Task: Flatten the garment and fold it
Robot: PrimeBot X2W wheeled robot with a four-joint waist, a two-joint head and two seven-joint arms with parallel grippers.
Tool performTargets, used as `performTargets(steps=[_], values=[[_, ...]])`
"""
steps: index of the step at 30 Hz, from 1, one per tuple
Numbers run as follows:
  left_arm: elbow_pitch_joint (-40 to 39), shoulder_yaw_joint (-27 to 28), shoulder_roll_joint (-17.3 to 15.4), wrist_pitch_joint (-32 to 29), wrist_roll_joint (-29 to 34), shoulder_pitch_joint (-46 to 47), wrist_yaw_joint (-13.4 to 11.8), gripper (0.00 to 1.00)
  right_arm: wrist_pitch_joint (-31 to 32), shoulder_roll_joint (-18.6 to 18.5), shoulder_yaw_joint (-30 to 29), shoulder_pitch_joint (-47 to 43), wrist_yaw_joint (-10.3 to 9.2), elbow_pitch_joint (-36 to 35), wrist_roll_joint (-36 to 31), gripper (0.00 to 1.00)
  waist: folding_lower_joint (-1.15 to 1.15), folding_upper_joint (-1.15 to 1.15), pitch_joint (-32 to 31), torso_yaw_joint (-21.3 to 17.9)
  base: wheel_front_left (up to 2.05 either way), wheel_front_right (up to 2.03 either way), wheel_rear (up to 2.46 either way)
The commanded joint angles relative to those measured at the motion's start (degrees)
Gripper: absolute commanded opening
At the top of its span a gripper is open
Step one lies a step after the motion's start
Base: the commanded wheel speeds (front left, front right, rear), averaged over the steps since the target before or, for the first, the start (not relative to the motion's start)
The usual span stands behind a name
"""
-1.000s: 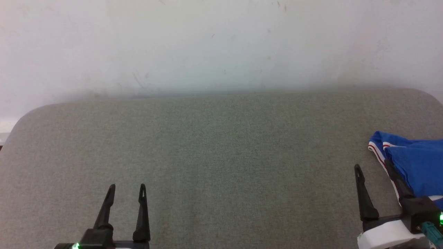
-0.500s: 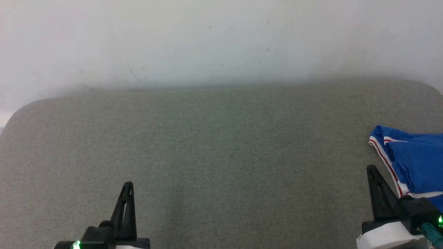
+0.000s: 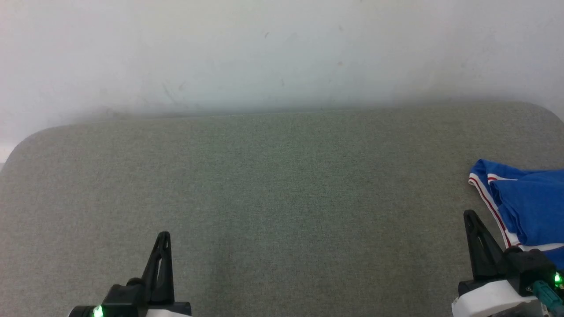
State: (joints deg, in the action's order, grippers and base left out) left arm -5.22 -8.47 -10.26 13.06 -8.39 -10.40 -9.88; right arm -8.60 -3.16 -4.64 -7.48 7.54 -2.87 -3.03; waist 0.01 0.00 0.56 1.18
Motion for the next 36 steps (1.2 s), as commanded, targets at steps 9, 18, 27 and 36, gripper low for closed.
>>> performTargets(steps=[9,18,27,36], values=[[0.56,0.98,0.94,-1.18,1.48,1.73,1.23,0.00,0.80,0.05,0.55,1.19,-0.01,0.36,0.56,0.00,-0.01,0.00,-0.05,-0.10,0.00,0.00,0.00],[0.97,1.64,1.50,-2.23,2.09,2.50,1.99,0.00,1.49,0.07,0.92,1.74,-0.01,0.59,0.78,0.00,-0.01,0.00,-0.09,-0.19,0.00,0.00,0.00],[1.38,2.31,2.08,-3.28,2.71,3.27,2.76,0.00,2.18,0.09,1.28,2.30,-0.02,0.81,1.00,0.00,-0.01,0.00,-0.14,-0.29,0.00,0.00,0.00],[1.80,2.97,2.65,-4.34,3.32,4.03,3.53,0.00,2.87,0.11,1.64,2.86,-0.02,1.03,1.22,0.00,-0.01,0.00,-0.18,-0.39,0.00,0.00,0.00]])
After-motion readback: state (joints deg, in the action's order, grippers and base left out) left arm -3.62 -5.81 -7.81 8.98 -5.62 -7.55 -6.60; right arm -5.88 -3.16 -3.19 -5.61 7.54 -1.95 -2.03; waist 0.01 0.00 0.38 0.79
